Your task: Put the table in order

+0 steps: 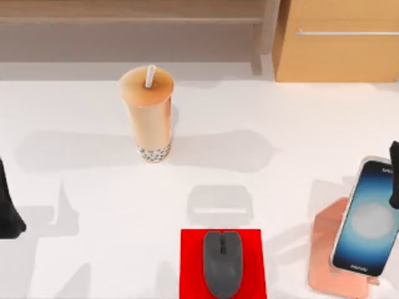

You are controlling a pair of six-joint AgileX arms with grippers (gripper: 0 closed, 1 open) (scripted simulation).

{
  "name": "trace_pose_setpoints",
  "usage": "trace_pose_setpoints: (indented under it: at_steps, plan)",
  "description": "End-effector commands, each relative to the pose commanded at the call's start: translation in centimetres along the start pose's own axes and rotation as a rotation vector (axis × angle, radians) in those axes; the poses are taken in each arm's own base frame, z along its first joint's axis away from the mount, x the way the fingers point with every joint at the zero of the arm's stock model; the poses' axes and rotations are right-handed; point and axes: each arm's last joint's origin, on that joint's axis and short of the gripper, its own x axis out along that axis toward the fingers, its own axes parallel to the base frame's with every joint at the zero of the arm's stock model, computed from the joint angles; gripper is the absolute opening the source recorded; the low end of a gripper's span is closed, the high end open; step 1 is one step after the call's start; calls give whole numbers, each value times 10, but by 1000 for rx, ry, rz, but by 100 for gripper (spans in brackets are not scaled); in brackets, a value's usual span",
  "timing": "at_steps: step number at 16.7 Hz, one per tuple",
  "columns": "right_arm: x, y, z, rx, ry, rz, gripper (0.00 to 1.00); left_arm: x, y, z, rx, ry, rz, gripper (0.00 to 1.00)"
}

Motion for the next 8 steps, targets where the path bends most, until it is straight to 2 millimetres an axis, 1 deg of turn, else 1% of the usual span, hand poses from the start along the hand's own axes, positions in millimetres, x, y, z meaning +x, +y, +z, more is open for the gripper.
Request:
trace_pose_setpoints:
  at_steps: [2, 4, 8]
  plan:
    - [-2, -16, 3, -32, -100, 43, 100, 0, 0, 0, 0, 0, 0, 100]
    - [-4, -32, 1, -81, -204, 61, 100, 0, 0, 0, 0, 0, 0, 100]
    - [1, -61, -14, -204, -378, 31, 100, 0, 0, 0, 0, 0, 0, 100]
